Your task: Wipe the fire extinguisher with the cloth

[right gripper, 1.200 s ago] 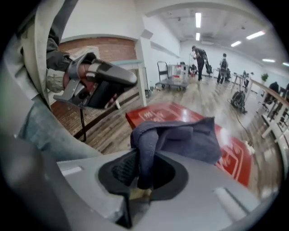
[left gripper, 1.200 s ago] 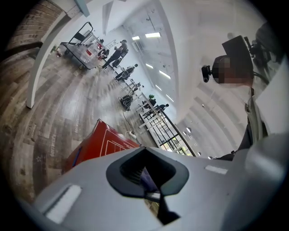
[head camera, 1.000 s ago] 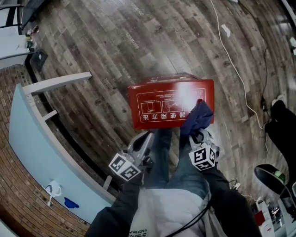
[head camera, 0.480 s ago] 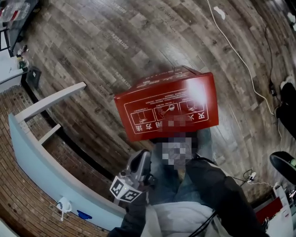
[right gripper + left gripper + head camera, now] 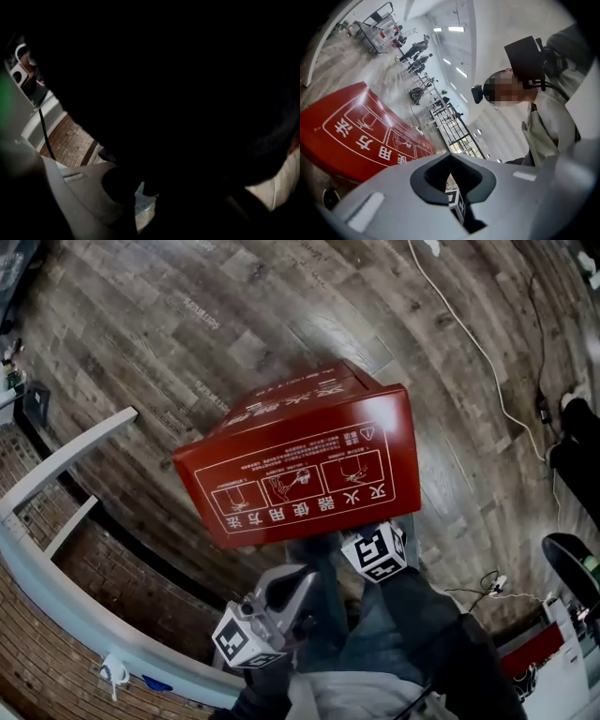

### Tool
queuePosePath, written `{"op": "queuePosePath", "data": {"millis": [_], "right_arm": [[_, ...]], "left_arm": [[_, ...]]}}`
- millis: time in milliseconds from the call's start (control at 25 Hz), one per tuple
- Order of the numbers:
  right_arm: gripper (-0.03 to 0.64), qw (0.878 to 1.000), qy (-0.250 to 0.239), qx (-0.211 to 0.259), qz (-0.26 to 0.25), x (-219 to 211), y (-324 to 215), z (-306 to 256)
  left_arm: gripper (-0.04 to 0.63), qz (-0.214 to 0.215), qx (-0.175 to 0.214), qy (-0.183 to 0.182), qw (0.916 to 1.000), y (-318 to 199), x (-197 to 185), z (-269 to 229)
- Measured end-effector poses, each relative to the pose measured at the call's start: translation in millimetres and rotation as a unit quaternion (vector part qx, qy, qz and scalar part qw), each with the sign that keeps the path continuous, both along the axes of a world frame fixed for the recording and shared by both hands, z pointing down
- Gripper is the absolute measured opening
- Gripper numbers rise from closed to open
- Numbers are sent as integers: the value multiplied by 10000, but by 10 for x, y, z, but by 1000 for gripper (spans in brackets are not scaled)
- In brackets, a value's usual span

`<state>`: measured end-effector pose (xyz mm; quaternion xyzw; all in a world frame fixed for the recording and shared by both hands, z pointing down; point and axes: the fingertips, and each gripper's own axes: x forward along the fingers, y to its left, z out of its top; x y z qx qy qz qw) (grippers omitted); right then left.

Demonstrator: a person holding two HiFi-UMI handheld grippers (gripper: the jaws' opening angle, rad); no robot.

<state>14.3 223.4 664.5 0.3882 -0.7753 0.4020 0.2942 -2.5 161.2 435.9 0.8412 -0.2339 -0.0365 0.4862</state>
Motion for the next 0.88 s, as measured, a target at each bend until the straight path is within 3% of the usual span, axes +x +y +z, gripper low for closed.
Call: {"op": "queuePosePath", "data": {"millis": [200, 360, 600, 720, 880], "right_arm": [[55, 9995, 10, 181, -241, 87, 60, -14], [55, 9981, 512, 299, -172, 777, 167, -30], [55, 9860, 1303, 846, -606, 1608, 19, -238], [55, 9665, 1732, 1355, -1323, 1684, -229, -186], [55, 9245, 2217, 1810, -2518, 1616, -602, 40]], "left_arm": [[3, 141, -43, 178, 9997, 34, 279, 33], [3, 228, -16, 239, 9995, 77, 474, 79], [3, 290, -60, 311, 9991, 249, 831, 87], [3, 246, -118, 311, 9991, 307, 899, 128], [3, 71, -144, 203, 9997, 322, 935, 134]]}}
